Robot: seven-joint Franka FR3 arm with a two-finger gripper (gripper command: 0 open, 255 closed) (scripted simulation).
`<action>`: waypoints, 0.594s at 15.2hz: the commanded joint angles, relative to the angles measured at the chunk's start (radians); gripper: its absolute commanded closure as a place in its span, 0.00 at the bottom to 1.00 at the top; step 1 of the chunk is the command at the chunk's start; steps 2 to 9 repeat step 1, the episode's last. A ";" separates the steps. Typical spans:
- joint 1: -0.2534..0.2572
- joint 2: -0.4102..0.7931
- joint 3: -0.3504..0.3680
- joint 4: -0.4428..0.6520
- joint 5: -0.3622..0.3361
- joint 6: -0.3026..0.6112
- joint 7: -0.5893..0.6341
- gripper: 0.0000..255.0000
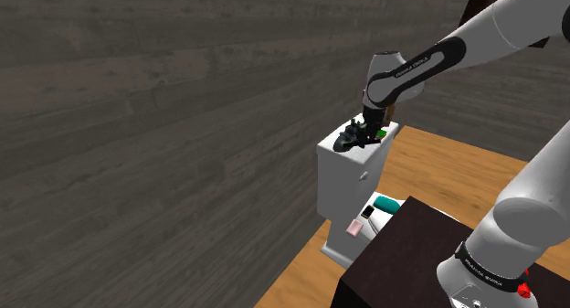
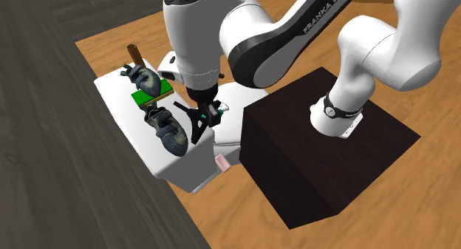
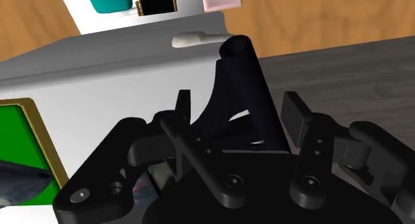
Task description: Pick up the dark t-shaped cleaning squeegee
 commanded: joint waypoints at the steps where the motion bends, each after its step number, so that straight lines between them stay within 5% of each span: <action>1: 0.000 -0.006 0.000 0.002 0.000 -0.009 0.000 1.00; 9: 0.000 -0.006 0.000 0.002 0.000 -0.009 0.000 1.00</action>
